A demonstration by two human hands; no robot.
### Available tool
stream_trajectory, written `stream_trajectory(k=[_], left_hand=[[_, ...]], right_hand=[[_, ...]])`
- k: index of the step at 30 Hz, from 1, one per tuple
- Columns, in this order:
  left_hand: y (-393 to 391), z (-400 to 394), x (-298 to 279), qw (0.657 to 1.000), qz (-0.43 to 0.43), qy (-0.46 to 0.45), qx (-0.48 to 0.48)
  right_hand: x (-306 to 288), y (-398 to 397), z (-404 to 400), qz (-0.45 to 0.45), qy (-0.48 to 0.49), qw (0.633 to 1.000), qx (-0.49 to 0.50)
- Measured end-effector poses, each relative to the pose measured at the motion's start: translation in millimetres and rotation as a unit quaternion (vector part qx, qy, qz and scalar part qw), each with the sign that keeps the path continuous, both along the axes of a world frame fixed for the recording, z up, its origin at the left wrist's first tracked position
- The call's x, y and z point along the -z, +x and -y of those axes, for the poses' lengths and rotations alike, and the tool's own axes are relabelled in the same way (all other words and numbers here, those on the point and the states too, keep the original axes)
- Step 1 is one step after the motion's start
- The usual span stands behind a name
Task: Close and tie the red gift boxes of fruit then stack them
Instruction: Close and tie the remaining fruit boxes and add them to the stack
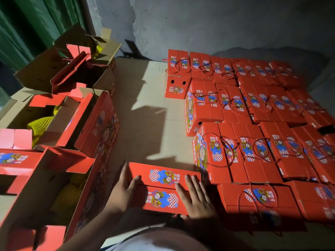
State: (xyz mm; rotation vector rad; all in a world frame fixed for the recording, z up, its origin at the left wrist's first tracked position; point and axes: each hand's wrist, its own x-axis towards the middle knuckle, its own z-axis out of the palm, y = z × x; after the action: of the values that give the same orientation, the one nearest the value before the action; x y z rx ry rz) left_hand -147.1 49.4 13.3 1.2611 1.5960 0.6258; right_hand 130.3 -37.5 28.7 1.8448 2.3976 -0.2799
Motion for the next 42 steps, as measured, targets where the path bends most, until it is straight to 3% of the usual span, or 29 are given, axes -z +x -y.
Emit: stream_trajectory(k=[3, 7, 9, 12, 15, 17, 19, 23, 27, 29, 32, 37, 42], left_hand=[[6, -1, 7, 0.991, 0.08, -0.057, -0.09], [-1, -4, 9, 0.985, 0.125, -0.091, -0.08], [-4, -2, 8, 0.982, 0.133, -0.111, -0.073], [-6, 2, 11, 0.978, 0.131, -0.134, -0.089], [-4, 7, 7, 0.973, 0.12, -0.163, -0.109], [-4, 14, 1, 0.971, 0.089, -0.19, -0.118], [-6, 23, -2, 0.961, 0.118, -0.21, -0.137], [-11, 44, -5, 0.919, 0.22, -0.271, -0.184], [-10, 52, -9, 0.836, 0.342, -0.37, -0.219], [-4, 43, -14, 0.816, 0.387, -0.369, -0.22], [8, 24, -29, 0.806, 0.421, -0.339, -0.243], [22, -23, -54, 0.822, 0.424, -0.301, -0.233], [45, -81, -64, 0.836, 0.461, -0.205, -0.216]], right_hand=[[3, -26, 0, 0.0, 0.013, 0.998, 0.057], [-5, -45, -9, -0.071, 0.069, 0.995, 0.024], [-11, -46, -26, -0.106, 0.07, 0.99, 0.059], [-19, -40, -70, -0.128, -0.018, 0.977, 0.168], [-22, -27, -113, -0.092, -0.14, 0.963, 0.213], [-27, -26, -131, -0.169, -0.207, 0.93, 0.252], [-32, -31, -143, -0.3, -0.236, 0.884, 0.269], [-51, -48, -147, -0.386, -0.178, 0.869, 0.254], [-90, -58, -146, -0.396, -0.297, 0.852, 0.172], [-116, -64, -153, -0.394, -0.324, 0.848, 0.14], [-143, -75, -171, -0.386, -0.257, 0.872, 0.155], [-168, -73, -209, -0.386, -0.192, 0.887, 0.164], [-191, -65, -256, -0.48, -0.148, 0.831, 0.239]])
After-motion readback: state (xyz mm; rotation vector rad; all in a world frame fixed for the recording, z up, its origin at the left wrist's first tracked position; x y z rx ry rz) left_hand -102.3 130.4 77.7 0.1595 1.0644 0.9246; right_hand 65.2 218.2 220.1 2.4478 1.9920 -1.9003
